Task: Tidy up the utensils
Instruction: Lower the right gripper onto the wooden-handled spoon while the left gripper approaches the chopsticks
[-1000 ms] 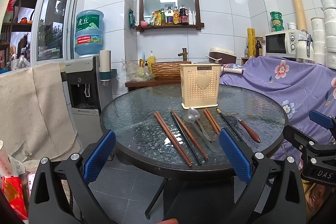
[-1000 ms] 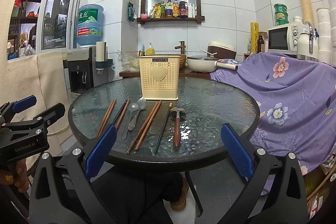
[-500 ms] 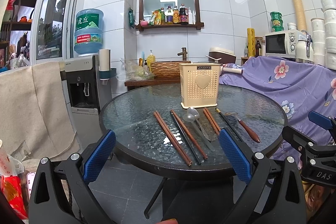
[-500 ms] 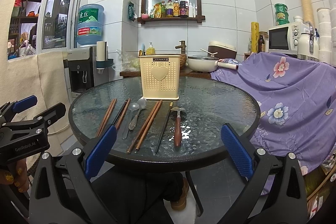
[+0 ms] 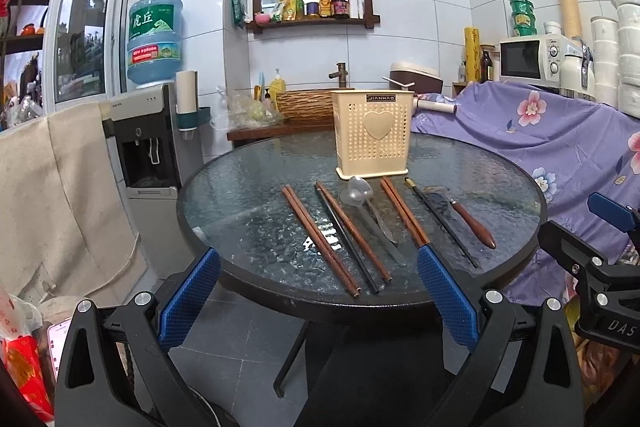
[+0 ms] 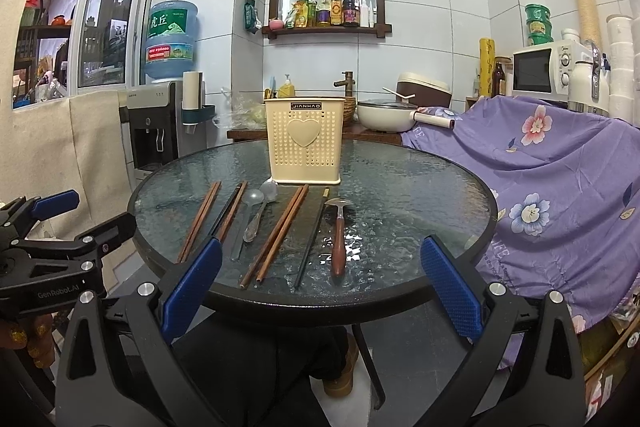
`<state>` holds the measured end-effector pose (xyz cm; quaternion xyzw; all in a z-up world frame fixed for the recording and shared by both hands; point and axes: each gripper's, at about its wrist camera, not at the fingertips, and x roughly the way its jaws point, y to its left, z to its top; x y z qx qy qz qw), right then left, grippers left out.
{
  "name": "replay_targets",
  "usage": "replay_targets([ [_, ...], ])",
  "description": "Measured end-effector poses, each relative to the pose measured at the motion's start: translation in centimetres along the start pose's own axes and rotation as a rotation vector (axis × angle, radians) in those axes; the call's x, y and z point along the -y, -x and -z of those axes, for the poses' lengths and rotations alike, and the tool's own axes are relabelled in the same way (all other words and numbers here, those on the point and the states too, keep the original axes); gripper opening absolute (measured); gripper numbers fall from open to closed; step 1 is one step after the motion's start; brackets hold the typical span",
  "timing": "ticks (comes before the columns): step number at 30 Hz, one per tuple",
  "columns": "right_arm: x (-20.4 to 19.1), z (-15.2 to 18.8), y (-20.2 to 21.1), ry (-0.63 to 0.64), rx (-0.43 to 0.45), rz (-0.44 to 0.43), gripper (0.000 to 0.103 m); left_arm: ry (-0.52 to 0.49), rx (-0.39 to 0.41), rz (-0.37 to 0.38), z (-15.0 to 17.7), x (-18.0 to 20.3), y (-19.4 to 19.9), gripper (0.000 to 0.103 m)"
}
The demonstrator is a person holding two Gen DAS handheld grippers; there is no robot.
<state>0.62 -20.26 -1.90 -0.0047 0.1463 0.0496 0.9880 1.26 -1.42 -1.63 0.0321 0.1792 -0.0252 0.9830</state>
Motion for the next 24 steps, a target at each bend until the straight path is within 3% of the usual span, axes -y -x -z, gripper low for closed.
replay_targets([
  [7,-0.2,-0.4,-1.2,0.026,-0.025,0.0,0.098,0.004,-0.01,0.005,-0.4,-0.4,-0.9,0.097],
  [15,0.2,-0.8,-3.8,0.031,-0.106,-0.001,0.098,0.006,-0.082,0.007,-0.8,-1.2,-3.6,0.096],
  [21,1.2,-2.2,-6.8,0.077,-0.158,0.024,0.098,0.008,-0.18,0.003,-1.8,-3.1,-7.1,0.082],
  [24,1.6,-3.3,-9.0,0.092,-0.19,0.041,0.098,0.007,-0.211,0.001,-2.5,-3.9,-8.7,0.08],
])
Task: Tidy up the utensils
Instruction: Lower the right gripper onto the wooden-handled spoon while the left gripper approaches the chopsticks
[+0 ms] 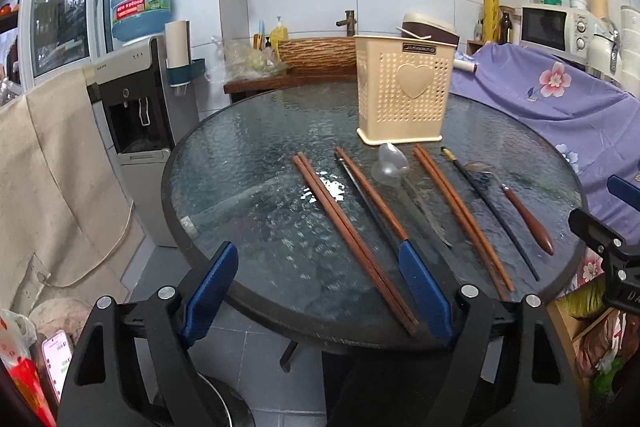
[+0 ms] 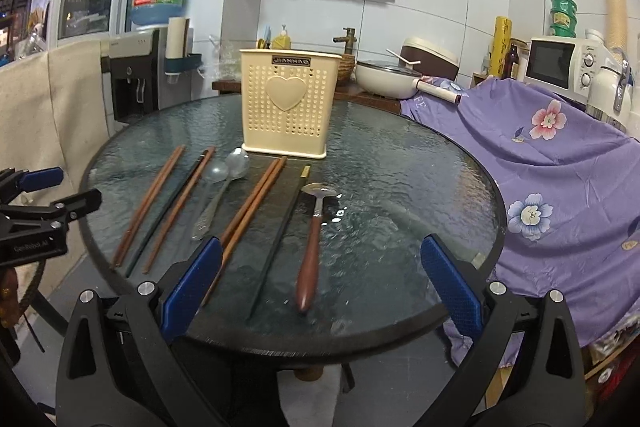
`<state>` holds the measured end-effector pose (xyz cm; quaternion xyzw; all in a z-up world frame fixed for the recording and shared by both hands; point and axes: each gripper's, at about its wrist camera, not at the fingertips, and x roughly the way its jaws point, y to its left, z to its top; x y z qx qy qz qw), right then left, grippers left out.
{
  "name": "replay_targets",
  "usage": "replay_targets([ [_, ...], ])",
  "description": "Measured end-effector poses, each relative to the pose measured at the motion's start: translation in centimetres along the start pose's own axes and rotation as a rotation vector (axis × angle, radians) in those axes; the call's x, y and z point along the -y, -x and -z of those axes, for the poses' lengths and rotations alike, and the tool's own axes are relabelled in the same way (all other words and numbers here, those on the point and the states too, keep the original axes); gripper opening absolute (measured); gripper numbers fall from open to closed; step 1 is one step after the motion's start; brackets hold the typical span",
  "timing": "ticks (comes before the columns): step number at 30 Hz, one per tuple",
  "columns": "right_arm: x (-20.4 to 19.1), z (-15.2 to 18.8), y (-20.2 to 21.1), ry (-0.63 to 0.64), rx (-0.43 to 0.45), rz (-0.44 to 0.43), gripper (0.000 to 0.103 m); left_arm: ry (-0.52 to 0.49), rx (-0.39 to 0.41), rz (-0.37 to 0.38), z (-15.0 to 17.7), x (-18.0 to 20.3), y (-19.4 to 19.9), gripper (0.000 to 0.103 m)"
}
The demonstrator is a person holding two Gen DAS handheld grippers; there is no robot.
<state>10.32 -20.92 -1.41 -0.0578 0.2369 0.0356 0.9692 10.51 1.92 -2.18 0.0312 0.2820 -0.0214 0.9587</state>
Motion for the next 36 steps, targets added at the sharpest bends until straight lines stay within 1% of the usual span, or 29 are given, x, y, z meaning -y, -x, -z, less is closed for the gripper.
replay_targets([
  [2,0.2,-0.8,-1.6,0.002,-0.03,-0.005,0.098,-0.013,-0.012,-0.019,-0.8,-0.4,-1.0,0.078],
  [4,0.3,-1.4,-3.1,0.009,-0.063,-0.01,0.097,-0.03,-0.044,-0.031,-1.6,-0.6,-2.3,0.074],
  [6,0.3,-1.9,-4.3,0.015,-0.089,-0.018,0.096,-0.034,-0.071,-0.021,-2.1,-0.8,-3.3,0.068],
  [11,0.4,-2.7,-6.7,0.025,-0.145,-0.043,0.089,0.005,-0.144,0.03,-3.2,-2.0,-5.8,0.061],
  [13,0.7,-3.0,-7.5,0.009,-0.166,-0.064,0.086,0.02,-0.157,0.046,-3.6,-2.4,-6.5,0.059],
  [16,0.8,-3.5,-8.6,-0.017,-0.189,-0.092,0.084,0.013,-0.167,0.043,-4.1,-2.5,-7.3,0.055],
  [21,0.2,-4.2,-10.2,0.018,-0.203,-0.061,0.082,-0.005,-0.201,0.037,-4.8,-2.4,-8.8,0.05],
  [25,0.3,-4.6,-11.1,0.021,-0.219,-0.067,0.082,0.024,-0.234,0.053,-5.2,-3.0,-10.0,0.049],
  [29,0.3,-4.7,-11.6,0.016,-0.226,-0.072,0.082,0.075,-0.269,0.11,-5.7,-3.4,-11.3,0.049],
  [30,0.3,-4.7,-11.7,0.015,-0.228,-0.074,0.082,0.075,-0.274,0.113,-5.8,-3.3,-11.6,0.049],
  [33,0.2,-4.7,-12.0,0.014,-0.232,-0.076,0.082,0.043,-0.284,0.091,-5.9,-2.8,-12.5,0.049],
  [36,0.2,-4.6,-12.1,0.015,-0.235,-0.076,0.082,0.044,-0.295,0.082,-5.9,-2.9,-12.8,0.049],
])
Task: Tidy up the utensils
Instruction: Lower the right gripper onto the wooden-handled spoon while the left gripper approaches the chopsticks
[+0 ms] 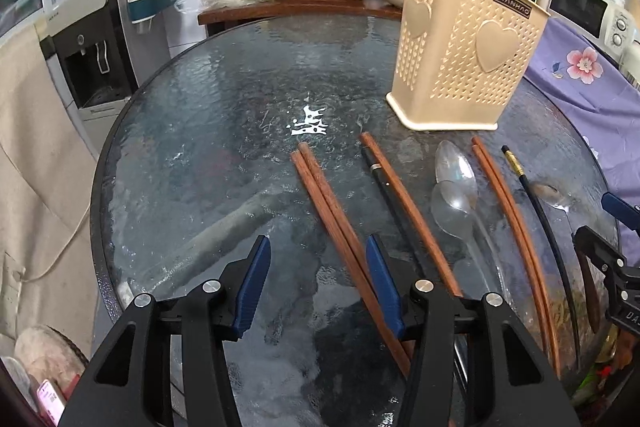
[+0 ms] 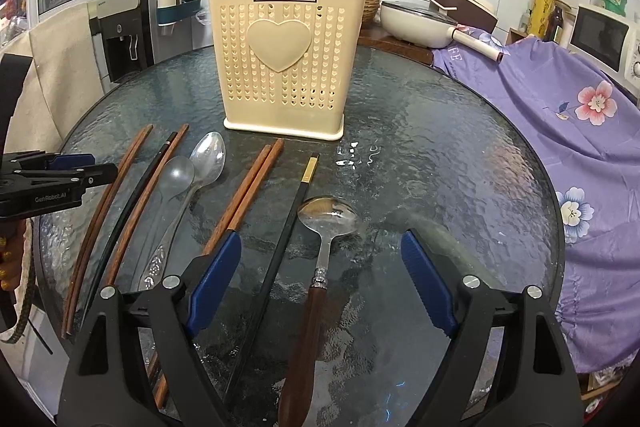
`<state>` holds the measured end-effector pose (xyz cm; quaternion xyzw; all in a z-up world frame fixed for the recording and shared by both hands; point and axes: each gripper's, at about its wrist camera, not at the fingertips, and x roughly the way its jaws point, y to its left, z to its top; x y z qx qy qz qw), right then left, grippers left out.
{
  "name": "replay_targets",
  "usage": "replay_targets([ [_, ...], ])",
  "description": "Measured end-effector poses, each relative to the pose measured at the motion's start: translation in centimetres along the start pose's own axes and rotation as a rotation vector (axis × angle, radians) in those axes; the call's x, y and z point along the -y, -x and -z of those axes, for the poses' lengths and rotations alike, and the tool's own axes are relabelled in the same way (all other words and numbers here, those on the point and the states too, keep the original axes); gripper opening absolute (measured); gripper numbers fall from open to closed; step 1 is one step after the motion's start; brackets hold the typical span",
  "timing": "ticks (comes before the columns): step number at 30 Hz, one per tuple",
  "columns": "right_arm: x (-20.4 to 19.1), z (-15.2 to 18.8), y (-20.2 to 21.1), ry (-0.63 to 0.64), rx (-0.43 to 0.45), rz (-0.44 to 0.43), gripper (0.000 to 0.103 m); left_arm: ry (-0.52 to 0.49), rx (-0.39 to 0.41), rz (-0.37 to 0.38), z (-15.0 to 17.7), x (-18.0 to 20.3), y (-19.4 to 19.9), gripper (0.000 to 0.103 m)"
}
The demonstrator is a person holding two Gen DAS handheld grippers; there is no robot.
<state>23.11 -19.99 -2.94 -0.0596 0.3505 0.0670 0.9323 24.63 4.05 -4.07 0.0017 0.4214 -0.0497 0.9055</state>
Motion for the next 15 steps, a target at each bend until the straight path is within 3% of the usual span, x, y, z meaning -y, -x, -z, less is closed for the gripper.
replay_targets([
  [8,0.29,-0.27,-0.53,-0.011,-0.002,-0.011,0.082,-0.013,-0.007,-0.027,0.13,-0.2,-0.33,0.049],
  [15,0.18,-0.32,-0.97,-0.001,-0.012,-0.001,0.082,-0.065,-0.02,-0.1,-0.12,-0.05,-0.82,0.05],
])
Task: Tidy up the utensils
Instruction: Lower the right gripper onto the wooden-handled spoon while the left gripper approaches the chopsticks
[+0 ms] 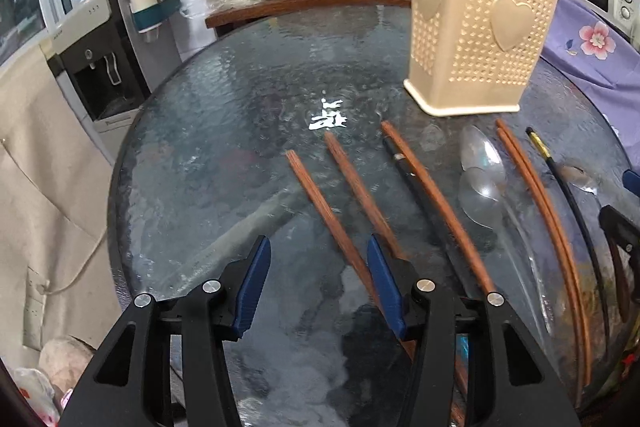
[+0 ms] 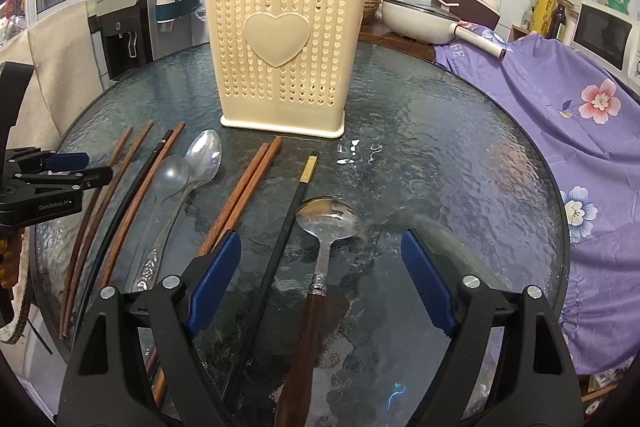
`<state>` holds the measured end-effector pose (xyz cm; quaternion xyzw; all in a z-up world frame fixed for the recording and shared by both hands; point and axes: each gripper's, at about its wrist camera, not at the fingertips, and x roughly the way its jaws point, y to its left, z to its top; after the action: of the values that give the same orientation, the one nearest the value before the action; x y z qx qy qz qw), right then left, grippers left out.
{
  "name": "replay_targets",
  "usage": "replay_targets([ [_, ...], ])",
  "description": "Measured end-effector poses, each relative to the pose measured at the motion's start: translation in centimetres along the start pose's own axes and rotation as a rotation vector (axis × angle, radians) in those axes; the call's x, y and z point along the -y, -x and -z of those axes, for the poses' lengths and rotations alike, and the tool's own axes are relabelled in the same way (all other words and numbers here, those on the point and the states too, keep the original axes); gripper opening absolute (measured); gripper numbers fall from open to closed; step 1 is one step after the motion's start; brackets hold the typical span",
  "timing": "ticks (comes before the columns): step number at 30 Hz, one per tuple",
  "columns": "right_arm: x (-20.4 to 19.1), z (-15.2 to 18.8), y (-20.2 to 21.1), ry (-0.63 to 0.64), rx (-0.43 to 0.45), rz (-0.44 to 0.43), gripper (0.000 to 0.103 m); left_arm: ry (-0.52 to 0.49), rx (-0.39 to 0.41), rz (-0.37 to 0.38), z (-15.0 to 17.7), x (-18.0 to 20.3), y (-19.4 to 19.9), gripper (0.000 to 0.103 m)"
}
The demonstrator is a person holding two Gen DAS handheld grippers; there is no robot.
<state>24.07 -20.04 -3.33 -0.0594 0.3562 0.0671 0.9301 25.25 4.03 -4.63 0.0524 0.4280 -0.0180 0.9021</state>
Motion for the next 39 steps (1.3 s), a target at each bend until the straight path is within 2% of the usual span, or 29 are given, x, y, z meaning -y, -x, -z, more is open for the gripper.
replay_targets([
  [4,0.5,-0.2,-0.2,-0.009,-0.009,0.013,0.082,0.045,-0.022,0.039,-0.4,-1.2,-0.3,0.05],
  [15,1.6,-0.5,-2.5,-0.047,-0.109,0.015,0.081,0.037,-0.048,0.056,-2.3,-0.7,-1.8,0.048],
  [20,1.5,-1.0,-3.8,-0.045,-0.147,0.019,0.076,0.04,-0.053,0.056,-3.0,-1.2,-2.5,0.046],
  [24,1.6,-1.6,-4.3,-0.051,-0.162,0.029,0.067,0.035,-0.055,0.055,-3.4,-1.4,-2.9,0.044],
  [26,2.2,-1.8,-3.8,-0.086,-0.149,-0.003,0.066,0.03,-0.054,0.057,-3.5,-1.5,-2.9,0.044],
  [28,2.3,-1.9,-3.5,-0.067,-0.144,0.027,0.067,0.028,-0.052,0.058,-3.4,-1.5,-3.0,0.044],
  [32,2.6,-1.6,-4.2,-0.065,-0.185,0.003,0.067,0.023,-0.049,0.059,-3.3,-1.5,-3.0,0.044],
  [39,2.0,-1.5,-5.2,-0.068,-0.206,-0.012,0.065,0.019,-0.048,0.064,-3.1,-1.2,-2.9,0.044],
])
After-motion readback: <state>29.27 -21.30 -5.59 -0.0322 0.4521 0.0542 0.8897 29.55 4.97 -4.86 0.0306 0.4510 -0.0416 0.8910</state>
